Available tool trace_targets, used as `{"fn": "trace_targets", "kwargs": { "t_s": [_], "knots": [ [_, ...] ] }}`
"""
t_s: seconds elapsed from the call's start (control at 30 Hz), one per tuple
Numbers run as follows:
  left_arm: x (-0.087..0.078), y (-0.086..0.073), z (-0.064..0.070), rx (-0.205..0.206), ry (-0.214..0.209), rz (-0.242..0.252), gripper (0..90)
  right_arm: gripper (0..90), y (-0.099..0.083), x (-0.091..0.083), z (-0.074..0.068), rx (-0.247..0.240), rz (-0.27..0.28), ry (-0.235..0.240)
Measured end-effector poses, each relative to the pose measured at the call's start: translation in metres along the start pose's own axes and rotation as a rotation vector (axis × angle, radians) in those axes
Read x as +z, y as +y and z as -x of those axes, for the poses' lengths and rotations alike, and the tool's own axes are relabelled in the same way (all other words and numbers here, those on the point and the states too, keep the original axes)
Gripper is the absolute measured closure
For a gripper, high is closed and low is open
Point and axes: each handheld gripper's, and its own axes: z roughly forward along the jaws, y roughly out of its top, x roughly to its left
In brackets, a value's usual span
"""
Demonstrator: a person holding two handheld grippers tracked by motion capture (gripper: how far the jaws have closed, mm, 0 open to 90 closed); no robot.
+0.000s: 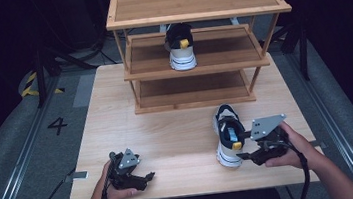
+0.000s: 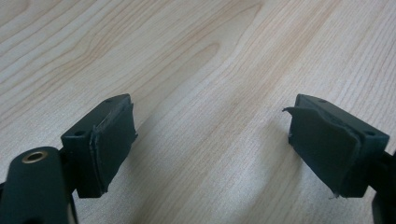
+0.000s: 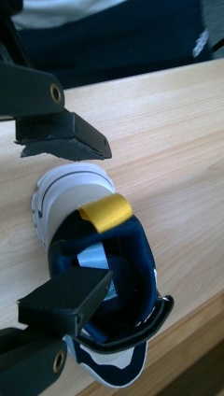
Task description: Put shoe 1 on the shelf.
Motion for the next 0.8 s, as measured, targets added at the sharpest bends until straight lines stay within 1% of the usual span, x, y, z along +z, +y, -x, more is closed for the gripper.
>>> {"fn": "trace_targets", "kwargs": {
  "t_s": [0.1,0.2,0.23,0.27,0.37,0.43,0.47,0.53,0.57,0.6,0.67,0.7,0.73,0.77,0.8],
  "knots": [
    [0.0,0.0,0.0,-0.002,0.001,0.0,15.0,36.3,0.006,0.009,0.005,0.005,-0.043,0.029],
    [0.0,0.0,0.0,-0.001,0.001,0.0,15.0,37.8,0.009,0.021,0.009,0.027,-0.085,0.068],
    [0.0,0.0,0.0,-0.001,0.0,0.0,15.0,37.9,0.01,0.025,0.011,0.03,-0.107,0.086],
    [0.0,0.0,0.0,0.0,0.002,-0.004,15.0,38.0,0.01,0.029,0.011,0.031,-0.128,0.094],
    [0.0,0.0,0.0,-0.001,0.001,0.0,15.0,42.4,0.012,0.04,0.014,0.049,-0.172,0.122],
    [0.0,0.0,0.0,0.0,0.0,0.0,15.0,46.5,0.014,0.045,0.016,0.058,-0.196,0.129],
    [0.0,0.0,0.0,0.0,0.0,0.0,15.0,47.9,0.016,0.047,0.016,0.06,-0.208,0.122],
    [0.0,0.0,0.0,0.0,-0.001,-0.001,14.9,51.2,0.019,0.053,0.019,0.074,-0.244,0.144],
    [0.0,0.0,0.0,0.0,-0.001,0.0,15.0,53.8,0.02,0.056,0.02,0.087,-0.263,0.144],
    [0.0,0.0,0.0,0.001,0.0,-0.001,14.9,54.1,0.021,0.059,0.021,0.089,-0.285,0.156],
    [0.0,0.0,0.0,0.001,0.0,0.0,14.9,58.4,0.024,0.063,0.021,0.086,-0.305,0.189],
    [0.0,0.0,0.0,0.0,-0.001,-0.001,14.9,61.9,0.025,0.064,0.021,0.081,-0.306,0.188],
    [0.0,0.0,0.0,0.001,0.0,-0.001,15.0,64.5,0.027,0.063,0.02,0.072,-0.309,0.197],
    [0.0,0.0,0.0,0.0,-0.001,-0.001,15.0,64.9,0.028,0.063,0.02,0.063,-0.317,0.195],
    [0.0,0.0,0.0,0.0,-0.001,0.0,14.9,65.8,0.03,0.063,0.02,0.064,-0.325,0.197]
  ]
}}
